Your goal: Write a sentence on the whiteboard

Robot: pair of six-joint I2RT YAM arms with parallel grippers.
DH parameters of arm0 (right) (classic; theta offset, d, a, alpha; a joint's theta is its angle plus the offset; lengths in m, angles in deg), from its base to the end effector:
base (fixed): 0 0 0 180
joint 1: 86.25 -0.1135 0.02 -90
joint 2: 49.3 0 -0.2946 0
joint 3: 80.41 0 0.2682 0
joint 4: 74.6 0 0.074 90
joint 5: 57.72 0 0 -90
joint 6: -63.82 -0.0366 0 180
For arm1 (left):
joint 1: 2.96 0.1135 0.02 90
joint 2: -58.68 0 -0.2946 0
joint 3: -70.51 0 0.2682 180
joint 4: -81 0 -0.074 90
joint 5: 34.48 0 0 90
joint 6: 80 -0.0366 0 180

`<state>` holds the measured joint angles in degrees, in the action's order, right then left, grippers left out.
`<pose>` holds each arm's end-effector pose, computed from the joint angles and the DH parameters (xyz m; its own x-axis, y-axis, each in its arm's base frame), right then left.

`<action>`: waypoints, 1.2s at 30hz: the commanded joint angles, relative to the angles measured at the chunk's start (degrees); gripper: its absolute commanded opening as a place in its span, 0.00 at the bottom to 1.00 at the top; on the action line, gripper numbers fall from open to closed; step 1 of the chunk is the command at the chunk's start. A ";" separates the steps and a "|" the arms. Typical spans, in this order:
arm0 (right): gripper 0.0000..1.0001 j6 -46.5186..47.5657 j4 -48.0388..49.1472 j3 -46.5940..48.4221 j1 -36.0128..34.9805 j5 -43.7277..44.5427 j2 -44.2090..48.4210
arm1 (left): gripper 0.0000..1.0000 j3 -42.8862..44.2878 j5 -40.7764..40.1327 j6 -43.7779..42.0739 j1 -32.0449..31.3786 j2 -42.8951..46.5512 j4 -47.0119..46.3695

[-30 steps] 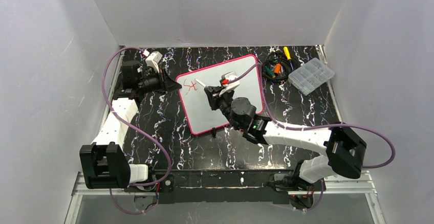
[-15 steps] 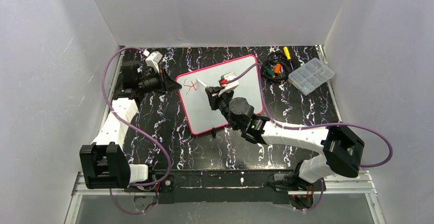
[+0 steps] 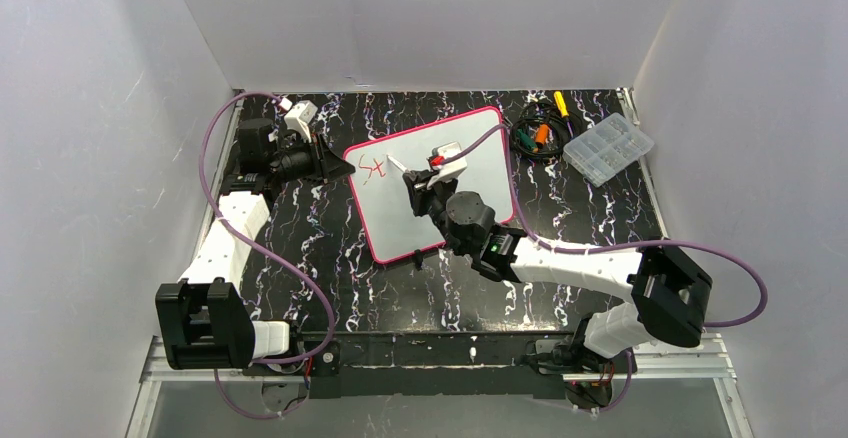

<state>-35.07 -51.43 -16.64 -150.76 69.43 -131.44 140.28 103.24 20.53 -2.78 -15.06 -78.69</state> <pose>0.1650 0.2947 0.3294 -0.0356 0.2116 -0.9767 -0.4605 0.8639 0.2039 0.2951 -0.0262 0.3372 -0.5271 -0.1246 -0.8406 0.5858 0.6633 -0.4657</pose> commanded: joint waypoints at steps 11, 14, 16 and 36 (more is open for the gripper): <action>0.01 -4.24 -2.67 -3.71 0.26 -0.06 4.44 | 0.00 -0.94 1.49 -0.65 -0.98 2.09 1.94; 0.01 -5.10 -3.17 -4.41 0.26 -1.19 4.89 | 0.00 -0.94 1.54 -0.59 -0.98 2.10 1.94; 0.01 -5.33 -3.46 -4.44 0.26 -1.36 4.75 | 0.00 -0.95 1.50 -0.63 -0.98 2.10 1.94; 0.01 -2.42 2.84 -2.22 0.26 0.92 2.90 | 0.00 -0.94 1.49 -0.67 -0.98 2.08 1.94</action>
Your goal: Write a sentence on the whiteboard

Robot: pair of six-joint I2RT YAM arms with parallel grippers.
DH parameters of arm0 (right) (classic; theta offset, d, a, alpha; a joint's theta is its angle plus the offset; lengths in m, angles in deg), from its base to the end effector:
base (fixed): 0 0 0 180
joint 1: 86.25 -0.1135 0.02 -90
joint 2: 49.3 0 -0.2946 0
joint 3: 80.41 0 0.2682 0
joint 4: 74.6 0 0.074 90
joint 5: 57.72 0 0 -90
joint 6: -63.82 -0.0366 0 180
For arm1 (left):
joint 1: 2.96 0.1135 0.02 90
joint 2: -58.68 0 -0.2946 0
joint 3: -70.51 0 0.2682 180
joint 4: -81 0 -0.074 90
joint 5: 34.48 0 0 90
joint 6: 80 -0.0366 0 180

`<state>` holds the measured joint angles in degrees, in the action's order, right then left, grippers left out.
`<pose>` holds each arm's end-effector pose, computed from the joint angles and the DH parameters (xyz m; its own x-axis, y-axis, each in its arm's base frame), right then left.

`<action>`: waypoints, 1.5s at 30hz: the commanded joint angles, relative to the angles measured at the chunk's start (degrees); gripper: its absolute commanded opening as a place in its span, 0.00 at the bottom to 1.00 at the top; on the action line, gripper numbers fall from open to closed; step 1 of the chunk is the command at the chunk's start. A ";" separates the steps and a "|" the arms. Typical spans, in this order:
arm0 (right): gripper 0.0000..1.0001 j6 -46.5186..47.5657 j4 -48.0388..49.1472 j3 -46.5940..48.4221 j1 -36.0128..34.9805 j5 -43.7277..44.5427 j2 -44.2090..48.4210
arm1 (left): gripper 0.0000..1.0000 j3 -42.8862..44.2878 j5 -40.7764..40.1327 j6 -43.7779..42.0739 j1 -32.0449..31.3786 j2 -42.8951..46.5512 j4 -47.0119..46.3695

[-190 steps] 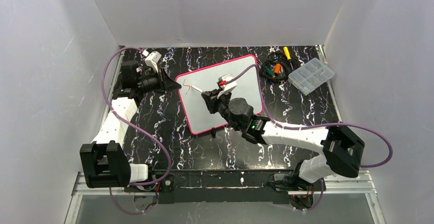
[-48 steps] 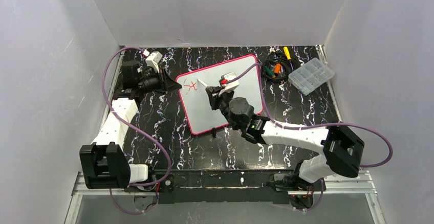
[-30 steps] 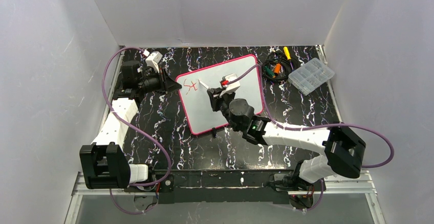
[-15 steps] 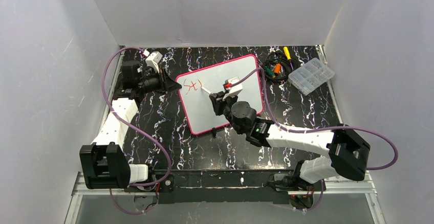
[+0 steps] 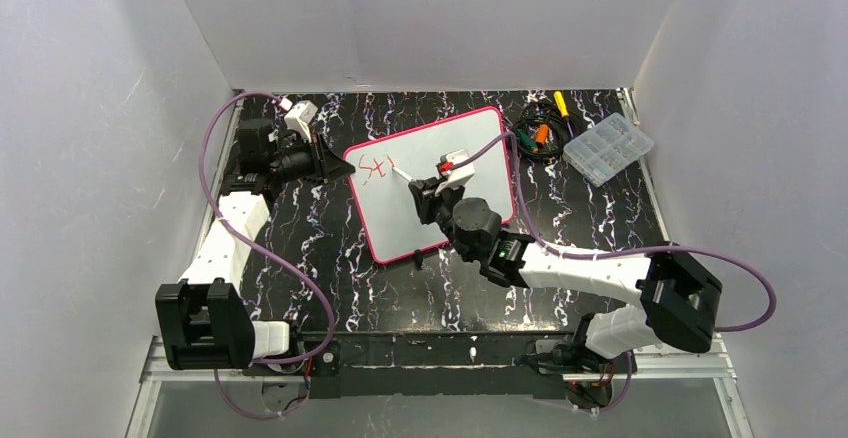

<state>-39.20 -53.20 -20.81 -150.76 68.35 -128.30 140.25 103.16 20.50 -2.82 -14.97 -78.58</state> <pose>0.1573 0.2798 0.3172 -0.0927 0.2287 -0.9691 -0.4675 0.8493 0.2452 0.2946 -0.0263 0.3373 -0.5275 -0.1241 -0.8405 0.5853 0.6639 -0.4654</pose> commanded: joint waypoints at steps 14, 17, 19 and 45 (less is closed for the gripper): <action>0.01 3.68 8.13 2.54 0.26 3.88 -1.24 | 0.00 -0.92 1.76 -0.59 -0.93 1.88 1.83; 0.01 3.86 8.46 2.47 0.35 4.30 -1.29 | 0.00 -0.96 1.76 -0.62 -0.93 1.96 1.83; 0.01 3.83 8.39 2.37 0.35 4.71 -1.24 | 0.00 -0.92 1.76 -0.64 -0.92 1.98 1.83; 0.01 3.43 6.03 -0.58 1.14 -0.18 4.21 | 0.00 -1.09 1.27 -0.70 -0.91 2.50 1.83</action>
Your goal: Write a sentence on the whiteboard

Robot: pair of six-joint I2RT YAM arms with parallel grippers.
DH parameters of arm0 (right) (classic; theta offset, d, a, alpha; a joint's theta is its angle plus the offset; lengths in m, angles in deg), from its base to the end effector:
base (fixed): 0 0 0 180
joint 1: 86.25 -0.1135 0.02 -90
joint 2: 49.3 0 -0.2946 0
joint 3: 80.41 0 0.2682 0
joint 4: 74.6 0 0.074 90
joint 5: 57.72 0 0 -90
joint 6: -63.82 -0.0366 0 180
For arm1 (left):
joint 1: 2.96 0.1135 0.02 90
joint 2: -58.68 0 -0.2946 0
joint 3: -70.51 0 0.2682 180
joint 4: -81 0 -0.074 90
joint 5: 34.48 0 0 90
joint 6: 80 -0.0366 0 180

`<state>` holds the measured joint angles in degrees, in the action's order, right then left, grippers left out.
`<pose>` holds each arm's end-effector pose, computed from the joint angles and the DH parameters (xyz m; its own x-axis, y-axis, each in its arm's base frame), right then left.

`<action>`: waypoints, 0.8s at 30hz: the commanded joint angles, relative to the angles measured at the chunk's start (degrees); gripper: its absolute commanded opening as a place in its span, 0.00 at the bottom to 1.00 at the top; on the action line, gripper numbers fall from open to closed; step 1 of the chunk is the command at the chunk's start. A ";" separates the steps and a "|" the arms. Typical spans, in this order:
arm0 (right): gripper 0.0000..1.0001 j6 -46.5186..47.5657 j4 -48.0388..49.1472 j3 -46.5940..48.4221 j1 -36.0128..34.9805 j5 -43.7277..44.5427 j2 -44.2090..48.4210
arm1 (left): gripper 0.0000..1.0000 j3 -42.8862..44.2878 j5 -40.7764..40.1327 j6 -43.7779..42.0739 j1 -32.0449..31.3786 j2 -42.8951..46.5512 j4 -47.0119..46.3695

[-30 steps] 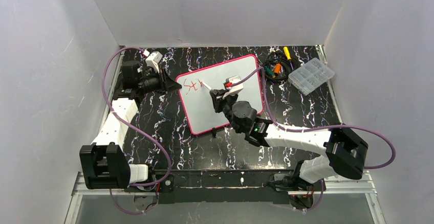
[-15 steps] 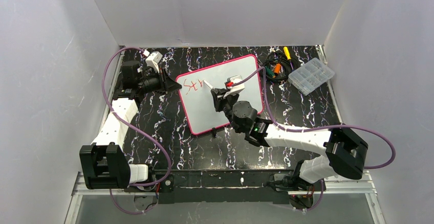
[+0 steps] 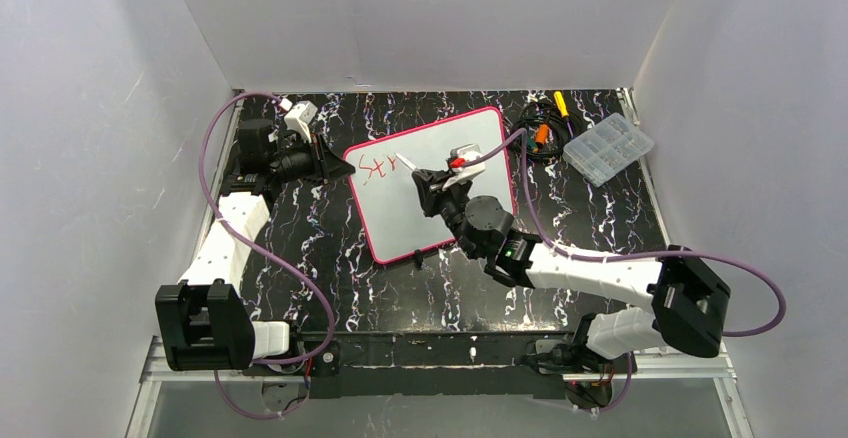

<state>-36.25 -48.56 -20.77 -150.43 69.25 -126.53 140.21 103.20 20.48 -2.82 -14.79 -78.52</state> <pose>0.1560 0.2719 0.3349 -0.0174 0.2847 -0.9585 -0.4642 0.8467 0.2600 0.2938 -0.0263 0.3378 -0.5262 -0.1237 -0.8413 0.5866 0.6635 -0.4645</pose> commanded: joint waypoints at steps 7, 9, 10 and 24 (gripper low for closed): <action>0.01 -3.83 2.79 -3.87 5.01 -10.16 4.76 | 0.00 -1.27 1.02 -0.68 -0.93 2.63 1.76; 0.01 -5.45 4.00 -5.27 6.78 -13.73 5.58 | 0.00 -1.25 1.01 -0.76 -0.93 2.63 1.76; 0.01 -6.06 4.50 -5.84 7.60 -15.61 5.93 | 0.00 -1.25 1.01 -0.75 -0.93 2.59 1.76; 0.01 -11.30 7.87 -8.14 14.22 -25.77 6.16 | 0.00 -1.40 1.09 -0.77 -0.93 2.63 1.76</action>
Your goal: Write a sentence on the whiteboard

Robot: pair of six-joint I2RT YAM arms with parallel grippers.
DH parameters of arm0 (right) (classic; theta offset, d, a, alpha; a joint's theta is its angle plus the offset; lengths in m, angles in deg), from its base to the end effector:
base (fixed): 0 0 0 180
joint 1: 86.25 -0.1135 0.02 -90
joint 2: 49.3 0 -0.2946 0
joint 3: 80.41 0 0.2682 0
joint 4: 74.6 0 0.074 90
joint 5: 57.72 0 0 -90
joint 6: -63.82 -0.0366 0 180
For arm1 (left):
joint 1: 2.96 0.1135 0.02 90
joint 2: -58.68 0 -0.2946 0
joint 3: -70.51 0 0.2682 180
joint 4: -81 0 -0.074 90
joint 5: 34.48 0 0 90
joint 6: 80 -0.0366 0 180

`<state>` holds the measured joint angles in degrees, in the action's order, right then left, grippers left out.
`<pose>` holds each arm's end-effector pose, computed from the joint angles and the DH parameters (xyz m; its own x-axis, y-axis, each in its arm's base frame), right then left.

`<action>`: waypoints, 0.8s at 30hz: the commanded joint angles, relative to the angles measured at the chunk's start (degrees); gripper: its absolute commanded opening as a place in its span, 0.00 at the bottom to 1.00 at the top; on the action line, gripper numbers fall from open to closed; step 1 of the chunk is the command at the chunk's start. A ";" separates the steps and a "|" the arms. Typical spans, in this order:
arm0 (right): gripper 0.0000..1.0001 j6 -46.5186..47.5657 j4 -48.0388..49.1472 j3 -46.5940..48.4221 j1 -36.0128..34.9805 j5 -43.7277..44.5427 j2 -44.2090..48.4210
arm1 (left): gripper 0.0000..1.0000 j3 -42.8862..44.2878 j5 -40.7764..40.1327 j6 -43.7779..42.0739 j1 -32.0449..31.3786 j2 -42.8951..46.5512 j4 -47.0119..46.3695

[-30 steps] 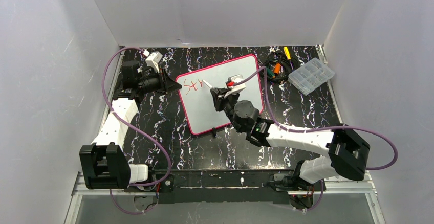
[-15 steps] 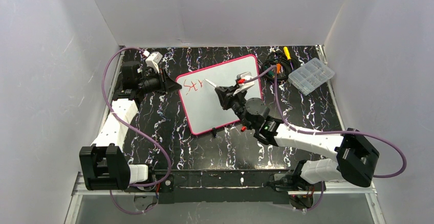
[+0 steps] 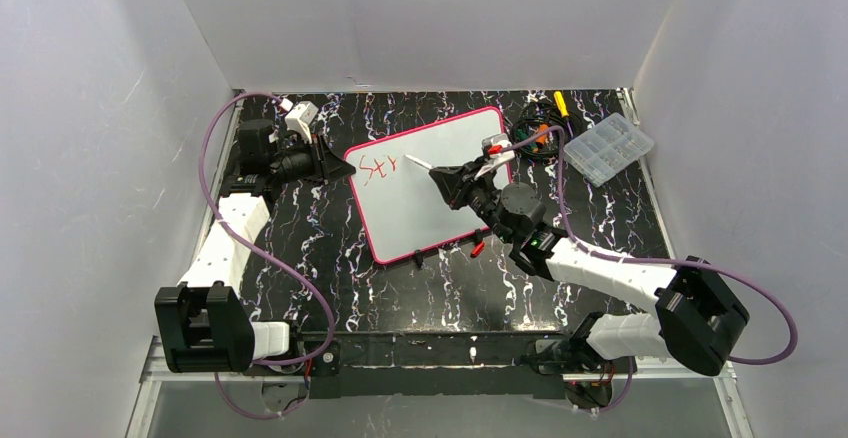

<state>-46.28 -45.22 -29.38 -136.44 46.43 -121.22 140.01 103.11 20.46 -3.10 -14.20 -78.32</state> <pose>0.1909 0.2151 0.3141 -0.1140 0.3837 -0.9164 -0.5866 0.7185 0.3738 0.2911 -0.0277 0.3390 -0.5236 -0.1212 -0.8433 0.5906 0.6618 -0.4618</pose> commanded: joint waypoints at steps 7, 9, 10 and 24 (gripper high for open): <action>0.01 -1.70 3.97 0.82 0.41 -0.61 -0.19 | 0.00 -1.21 1.19 -0.77 -0.65 1.95 1.57; 0.01 -1.79 3.56 1.03 0.46 0.02 -0.52 | 0.00 -1.12 1.19 -0.77 -0.63 1.91 1.57; 0.01 -1.83 3.43 1.08 0.45 0.27 -0.69 | 0.00 -1.16 1.19 -0.75 -0.65 1.94 1.57; 0.01 -1.77 2.52 2.23 0.71 -0.15 -2.97 | 0.00 -1.04 1.36 -0.86 -0.65 1.81 1.57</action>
<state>-48.34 -44.41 -29.33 -136.07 45.95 -123.60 139.80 103.00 20.44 -3.10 -14.16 -78.41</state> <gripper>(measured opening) 0.211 0.141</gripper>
